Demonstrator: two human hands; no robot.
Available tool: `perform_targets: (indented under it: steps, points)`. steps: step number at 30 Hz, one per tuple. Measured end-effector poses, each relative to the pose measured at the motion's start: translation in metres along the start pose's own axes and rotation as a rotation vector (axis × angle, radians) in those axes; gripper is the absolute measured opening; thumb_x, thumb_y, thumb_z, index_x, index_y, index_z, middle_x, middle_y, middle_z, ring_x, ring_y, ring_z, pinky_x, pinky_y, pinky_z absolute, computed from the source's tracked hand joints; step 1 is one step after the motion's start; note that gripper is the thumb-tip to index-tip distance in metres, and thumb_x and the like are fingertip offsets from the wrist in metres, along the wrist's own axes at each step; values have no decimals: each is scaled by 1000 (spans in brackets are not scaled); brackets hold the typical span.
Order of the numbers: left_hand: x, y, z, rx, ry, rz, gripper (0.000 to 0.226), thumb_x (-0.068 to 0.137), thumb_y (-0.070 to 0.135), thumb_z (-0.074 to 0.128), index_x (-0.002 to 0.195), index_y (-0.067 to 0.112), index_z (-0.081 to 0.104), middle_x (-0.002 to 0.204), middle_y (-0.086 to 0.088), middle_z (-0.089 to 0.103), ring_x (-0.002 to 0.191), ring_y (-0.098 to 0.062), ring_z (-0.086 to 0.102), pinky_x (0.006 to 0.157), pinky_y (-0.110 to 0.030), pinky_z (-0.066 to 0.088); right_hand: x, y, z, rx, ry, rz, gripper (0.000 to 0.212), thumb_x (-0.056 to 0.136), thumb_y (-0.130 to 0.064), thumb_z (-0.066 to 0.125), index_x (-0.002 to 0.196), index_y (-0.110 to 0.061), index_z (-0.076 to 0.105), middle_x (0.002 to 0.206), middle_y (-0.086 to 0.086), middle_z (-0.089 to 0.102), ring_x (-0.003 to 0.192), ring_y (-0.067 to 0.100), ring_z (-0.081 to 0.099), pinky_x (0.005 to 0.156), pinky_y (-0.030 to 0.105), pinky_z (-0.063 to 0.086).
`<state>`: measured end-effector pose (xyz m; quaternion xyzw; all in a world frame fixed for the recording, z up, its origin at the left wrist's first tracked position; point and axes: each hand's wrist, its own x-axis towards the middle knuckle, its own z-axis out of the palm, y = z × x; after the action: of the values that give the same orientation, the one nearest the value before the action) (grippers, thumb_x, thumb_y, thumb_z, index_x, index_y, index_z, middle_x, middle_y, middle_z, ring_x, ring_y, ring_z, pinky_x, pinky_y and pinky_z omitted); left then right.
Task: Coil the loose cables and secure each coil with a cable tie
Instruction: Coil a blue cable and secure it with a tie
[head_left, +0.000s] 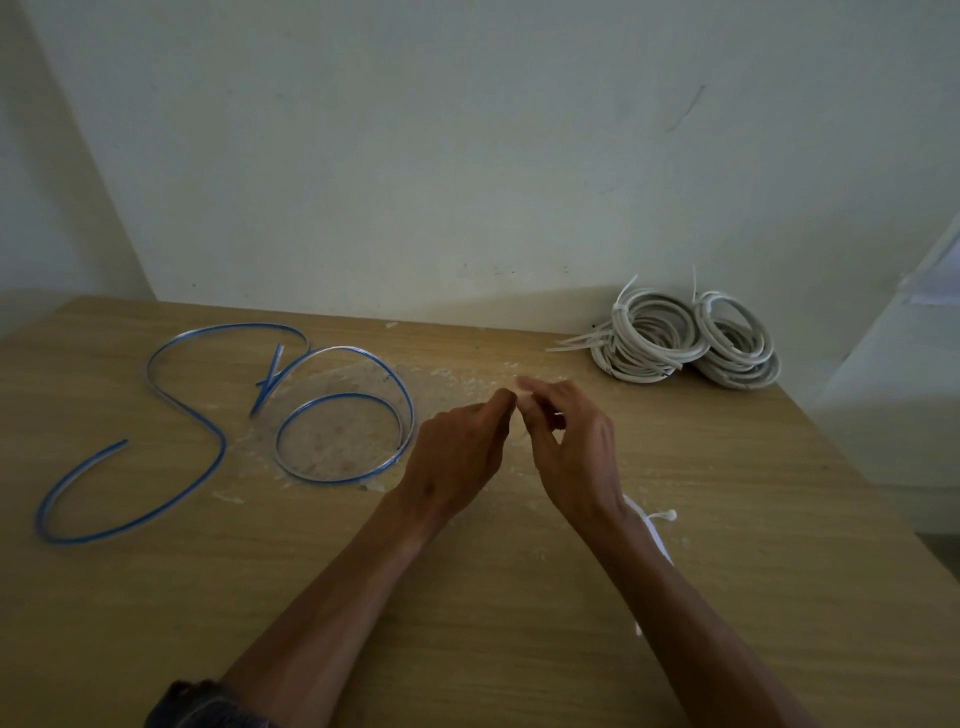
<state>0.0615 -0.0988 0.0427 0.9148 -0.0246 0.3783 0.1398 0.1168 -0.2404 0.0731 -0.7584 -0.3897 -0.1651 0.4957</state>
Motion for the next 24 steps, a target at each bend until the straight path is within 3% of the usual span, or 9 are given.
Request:
perform_targets:
  steps: [4, 11, 14, 17, 20, 24]
  points:
    - [2, 2, -1, 16, 25, 1, 9, 101, 12, 58, 110, 10, 57, 68, -2, 68, 49, -17, 61, 43, -35, 53, 2, -3, -4, 162, 95, 183, 20, 89, -23, 77, 107, -15, 71, 86, -11, 70, 78, 4, 68, 69, 20, 56]
    - [0, 4, -3, -18, 32, 21, 11, 103, 18, 48, 107, 11, 56, 66, 0, 64, 46, -15, 57, 41, -32, 51, 2, 1, -6, 153, -14, 183, 11, 88, -20, 77, 100, -19, 75, 83, -12, 72, 76, 9, 69, 70, 31, 59]
    - [-1, 7, -6, -130, 25, -26, 23, 106, 24, 40, 106, 11, 59, 67, 10, 60, 46, -8, 51, 42, -18, 43, 3, 1, -8, 186, -37, 194, 7, 88, -20, 76, 95, -22, 77, 84, -14, 74, 80, 7, 70, 72, 30, 59]
    - [-1, 4, -9, -229, -22, -66, 22, 107, 22, 43, 107, 11, 62, 70, 4, 65, 47, -9, 54, 44, -24, 43, 8, 4, -14, 138, -101, 149, 8, 90, -19, 74, 92, -27, 76, 84, -19, 73, 82, 1, 68, 71, 17, 52]
    - [-1, 5, -11, -301, -79, -107, 22, 106, 24, 45, 101, 14, 63, 64, 9, 57, 47, -7, 50, 47, -21, 34, 12, 7, -21, 21, -142, 46, 9, 92, -17, 72, 97, -23, 77, 89, -16, 72, 82, -1, 65, 70, 9, 45]
    - [0, 6, -16, -352, -123, -146, 18, 106, 22, 48, 92, 27, 57, 61, 11, 54, 49, -12, 52, 50, -25, 35, 6, 11, -15, -145, -99, -200, 6, 95, -15, 67, 98, -15, 73, 91, -5, 70, 80, 7, 60, 73, 22, 48]
